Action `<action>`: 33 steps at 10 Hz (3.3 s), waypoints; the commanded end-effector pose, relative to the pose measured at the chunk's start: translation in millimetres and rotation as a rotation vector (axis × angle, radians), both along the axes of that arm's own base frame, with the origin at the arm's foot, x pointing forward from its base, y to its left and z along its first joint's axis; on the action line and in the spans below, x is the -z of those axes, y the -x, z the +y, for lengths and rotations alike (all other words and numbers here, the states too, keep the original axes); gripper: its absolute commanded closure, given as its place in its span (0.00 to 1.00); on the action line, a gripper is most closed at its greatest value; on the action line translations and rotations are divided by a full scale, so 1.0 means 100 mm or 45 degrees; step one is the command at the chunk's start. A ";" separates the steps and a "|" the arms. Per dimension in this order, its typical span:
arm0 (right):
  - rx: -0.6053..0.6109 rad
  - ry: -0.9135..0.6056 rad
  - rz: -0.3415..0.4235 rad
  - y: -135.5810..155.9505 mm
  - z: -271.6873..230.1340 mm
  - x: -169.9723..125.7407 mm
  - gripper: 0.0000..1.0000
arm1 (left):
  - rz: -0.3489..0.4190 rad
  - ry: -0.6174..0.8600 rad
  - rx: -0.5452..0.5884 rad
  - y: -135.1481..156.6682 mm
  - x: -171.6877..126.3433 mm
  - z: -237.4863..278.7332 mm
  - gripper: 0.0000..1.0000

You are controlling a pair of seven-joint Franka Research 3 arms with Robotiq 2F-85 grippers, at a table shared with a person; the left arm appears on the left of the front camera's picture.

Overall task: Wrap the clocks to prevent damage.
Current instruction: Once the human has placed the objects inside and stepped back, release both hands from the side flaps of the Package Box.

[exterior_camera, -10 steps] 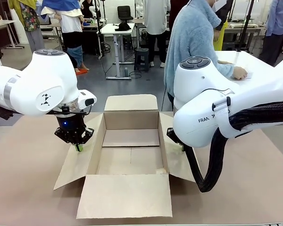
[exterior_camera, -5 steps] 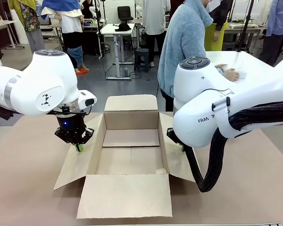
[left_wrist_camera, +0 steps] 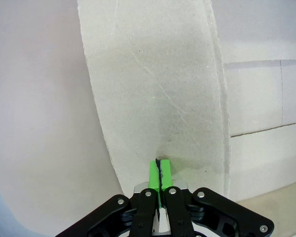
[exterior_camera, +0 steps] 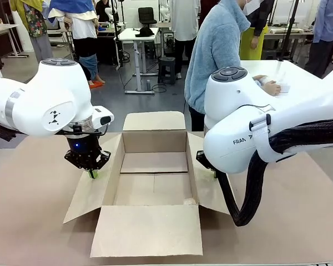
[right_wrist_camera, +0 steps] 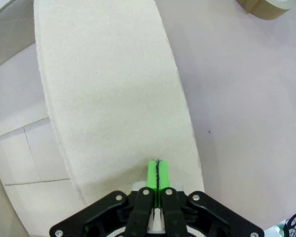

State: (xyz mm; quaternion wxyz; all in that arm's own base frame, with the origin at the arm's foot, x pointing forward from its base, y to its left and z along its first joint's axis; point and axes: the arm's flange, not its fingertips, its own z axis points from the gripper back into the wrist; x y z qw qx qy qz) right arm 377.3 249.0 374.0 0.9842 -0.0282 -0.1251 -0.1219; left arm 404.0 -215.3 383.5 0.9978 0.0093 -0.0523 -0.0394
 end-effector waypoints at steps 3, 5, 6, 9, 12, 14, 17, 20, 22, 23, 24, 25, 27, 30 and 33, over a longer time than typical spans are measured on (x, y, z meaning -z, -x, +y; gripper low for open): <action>0.000 0.007 0.000 0.00 0.01 0.02 0.99 | 0.003 -0.018 0.010 0.01 0.01 0.00 1.00; 0.000 0.007 0.000 0.00 0.01 0.02 0.99 | 0.003 -0.018 0.010 0.01 0.01 0.00 1.00; 0.000 0.007 0.000 0.00 0.01 0.02 0.99 | 0.003 -0.018 0.010 0.01 0.01 0.00 1.00; 0.000 0.007 0.000 0.00 0.01 0.02 0.99 | 0.003 -0.018 0.010 0.01 0.01 0.00 1.00; 0.000 0.007 0.000 0.00 0.01 0.02 0.99 | 0.003 -0.018 0.010 0.01 0.01 0.00 1.00; 0.000 0.007 0.000 0.00 0.01 0.02 0.99 | 0.003 -0.018 0.010 0.01 0.01 0.00 1.00; 0.000 0.007 0.000 0.00 0.01 0.02 0.99 | 0.003 -0.018 0.010 0.01 0.01 0.00 1.00; 0.000 0.007 0.000 0.00 0.01 0.02 0.99 | 0.003 -0.018 0.010 0.01 0.01 0.00 1.00; 0.000 0.007 0.000 0.00 0.01 0.02 0.99 | 0.003 -0.018 0.010 0.01 0.01 0.00 1.00; 0.000 0.007 0.000 0.00 0.01 0.02 0.99 | 0.003 -0.018 0.010 0.01 0.01 0.00 1.00; 0.000 0.007 0.000 0.00 0.01 0.02 0.99 | 0.003 -0.018 0.010 0.01 0.01 0.00 1.00; 0.000 0.007 0.000 0.00 0.01 0.02 0.99 | 0.003 -0.018 0.010 0.01 0.01 0.00 1.00; 0.000 0.007 0.000 0.00 0.01 0.02 0.99 | 0.003 -0.018 0.010 0.01 0.01 0.00 1.00; 0.000 0.007 0.000 0.00 0.01 0.02 0.99 | 0.003 -0.018 0.010 0.01 0.01 0.00 1.00; 0.000 0.007 0.000 0.00 0.01 0.02 0.99 | 0.003 -0.018 0.010 0.01 0.01 0.00 1.00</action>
